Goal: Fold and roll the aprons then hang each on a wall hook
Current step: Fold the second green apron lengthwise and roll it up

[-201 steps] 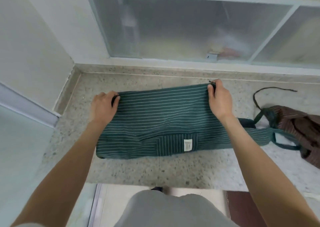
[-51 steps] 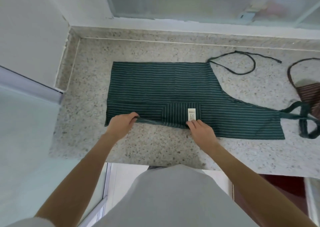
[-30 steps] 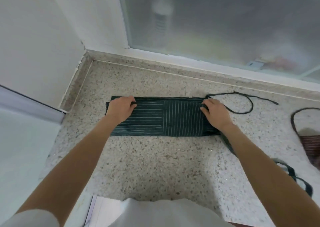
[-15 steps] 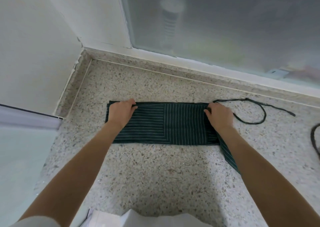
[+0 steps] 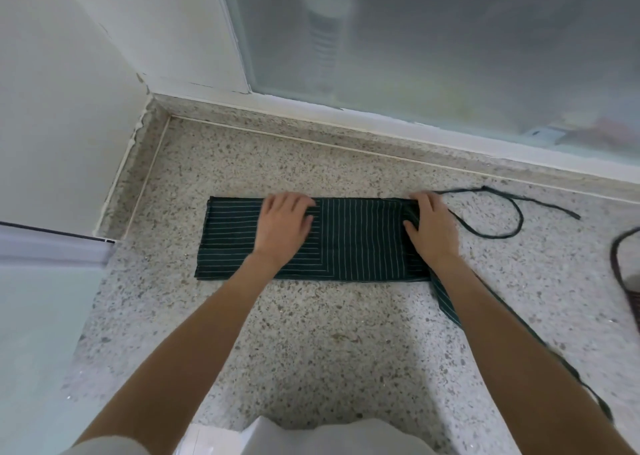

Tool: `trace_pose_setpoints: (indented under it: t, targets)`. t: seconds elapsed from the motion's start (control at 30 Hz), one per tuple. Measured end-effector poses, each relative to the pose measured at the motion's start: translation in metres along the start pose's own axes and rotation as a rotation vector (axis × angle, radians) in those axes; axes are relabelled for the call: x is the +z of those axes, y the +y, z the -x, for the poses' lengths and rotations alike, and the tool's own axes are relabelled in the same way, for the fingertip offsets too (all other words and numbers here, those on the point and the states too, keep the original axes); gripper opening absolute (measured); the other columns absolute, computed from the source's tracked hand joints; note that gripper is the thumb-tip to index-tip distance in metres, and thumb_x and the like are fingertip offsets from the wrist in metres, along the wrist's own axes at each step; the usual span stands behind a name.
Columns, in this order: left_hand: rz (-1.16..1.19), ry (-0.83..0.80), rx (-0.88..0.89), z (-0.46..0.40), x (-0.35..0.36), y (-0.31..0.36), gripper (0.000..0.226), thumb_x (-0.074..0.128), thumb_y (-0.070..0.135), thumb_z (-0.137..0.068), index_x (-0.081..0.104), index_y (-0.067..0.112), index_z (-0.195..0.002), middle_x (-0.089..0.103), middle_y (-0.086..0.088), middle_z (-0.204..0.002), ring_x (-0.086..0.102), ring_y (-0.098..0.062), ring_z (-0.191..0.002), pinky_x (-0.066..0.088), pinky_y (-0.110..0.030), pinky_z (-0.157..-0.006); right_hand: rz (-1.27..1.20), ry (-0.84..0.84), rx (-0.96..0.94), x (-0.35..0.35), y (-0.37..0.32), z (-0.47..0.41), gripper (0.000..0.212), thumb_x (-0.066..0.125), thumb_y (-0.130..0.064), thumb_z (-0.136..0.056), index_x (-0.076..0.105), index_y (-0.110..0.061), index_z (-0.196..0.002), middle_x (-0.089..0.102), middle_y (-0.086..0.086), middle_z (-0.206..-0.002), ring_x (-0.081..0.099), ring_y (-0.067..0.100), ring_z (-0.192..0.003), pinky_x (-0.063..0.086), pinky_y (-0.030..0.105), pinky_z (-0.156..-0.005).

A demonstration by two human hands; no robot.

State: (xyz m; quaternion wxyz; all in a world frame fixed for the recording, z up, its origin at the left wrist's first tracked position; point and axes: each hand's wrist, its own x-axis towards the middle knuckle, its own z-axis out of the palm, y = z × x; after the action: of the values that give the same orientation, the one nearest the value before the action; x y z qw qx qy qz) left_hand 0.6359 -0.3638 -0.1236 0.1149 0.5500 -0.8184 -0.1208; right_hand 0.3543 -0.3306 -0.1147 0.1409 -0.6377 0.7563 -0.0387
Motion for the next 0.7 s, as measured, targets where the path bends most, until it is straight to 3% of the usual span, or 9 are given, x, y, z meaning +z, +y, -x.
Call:
trace_pose_setpoints:
  t: [0.07, 0.13, 0.23, 0.3, 0.5, 0.6, 0.7]
  targets:
    - [0.097, -0.062, 0.130, 0.006, 0.014, 0.038, 0.034, 0.053, 0.034, -0.092, 0.054, 0.018, -0.122, 0.056, -0.001, -0.125, 0.049, -0.021, -0.120, 0.031, -0.038, -0.105, -0.044, 0.028, 0.062, -0.004, 0.014, 0.025, 0.058, 0.069, -0.027, -0.082, 0.045, -0.009, -0.132, 0.046, 0.015, -0.133, 0.044, 0.032, -0.121, 0.041, 0.044, -0.099]
    - [0.106, -0.206, 0.180, 0.011, 0.030, 0.068, 0.050, 0.048, 0.042, -0.093, 0.043, 0.016, -0.136, 0.043, -0.002, -0.142, 0.036, -0.021, -0.133, 0.022, -0.040, -0.112, -0.035, -0.006, 0.142, -0.005, 0.028, 0.056, 0.066, 0.069, -0.039, -0.082, 0.043, -0.009, -0.134, 0.048, 0.015, -0.131, 0.044, 0.034, -0.121, 0.039, 0.046, -0.098]
    - [0.068, -0.437, 0.146, 0.016, 0.049, 0.091, 0.062, 0.039, 0.047, -0.096, 0.017, 0.023, -0.149, 0.010, 0.003, -0.157, 0.003, -0.016, -0.145, 0.001, -0.043, -0.116, 0.020, -0.039, 0.229, -0.004, 0.050, 0.104, 0.074, 0.064, -0.053, -0.081, 0.042, -0.010, -0.136, 0.053, 0.017, -0.128, 0.048, 0.037, -0.118, 0.038, 0.049, -0.098]
    - [0.070, -0.508, 0.105, 0.019, 0.053, 0.088, 0.063, 0.039, 0.043, -0.097, 0.010, 0.027, -0.150, -0.002, 0.007, -0.158, -0.008, -0.013, -0.144, -0.005, -0.045, -0.116, 0.053, -0.060, 0.279, -0.002, 0.060, 0.124, 0.075, 0.061, -0.058, -0.081, 0.043, -0.010, -0.135, 0.057, 0.016, -0.123, 0.051, 0.037, -0.114, 0.037, 0.049, -0.097]
    - [0.073, -0.555, 0.079, 0.042, 0.031, 0.069, 0.066, 0.058, 0.028, -0.088, 0.024, 0.031, -0.144, 0.008, 0.013, -0.156, -0.003, -0.009, -0.144, -0.004, -0.052, -0.114, -0.138, -0.235, 0.283, -0.020, 0.082, 0.149, 0.045, 0.057, -0.047, -0.088, 0.053, -0.011, -0.114, 0.066, 0.011, -0.091, 0.061, 0.029, -0.081, 0.048, 0.036, -0.067]
    - [0.052, -0.569, 0.049, 0.057, 0.021, 0.059, 0.066, 0.062, 0.021, -0.085, 0.029, 0.031, -0.141, 0.012, 0.014, -0.154, -0.001, -0.008, -0.144, -0.002, -0.055, -0.113, -0.096, -0.267, 0.198, -0.034, 0.094, 0.141, 0.034, 0.057, -0.040, -0.091, 0.057, -0.012, -0.111, 0.066, 0.011, -0.096, 0.061, 0.030, -0.086, 0.049, 0.037, -0.070]
    - [0.036, -0.575, 0.005, 0.063, 0.018, 0.058, 0.064, 0.062, 0.018, -0.082, 0.032, 0.030, -0.138, 0.015, 0.014, -0.153, 0.001, -0.008, -0.143, -0.001, -0.056, -0.113, -0.087, -0.192, 0.255, -0.038, 0.109, 0.128, 0.018, 0.058, -0.030, -0.092, 0.060, -0.013, -0.098, 0.065, 0.009, -0.095, 0.059, 0.029, -0.088, 0.049, 0.036, -0.072]
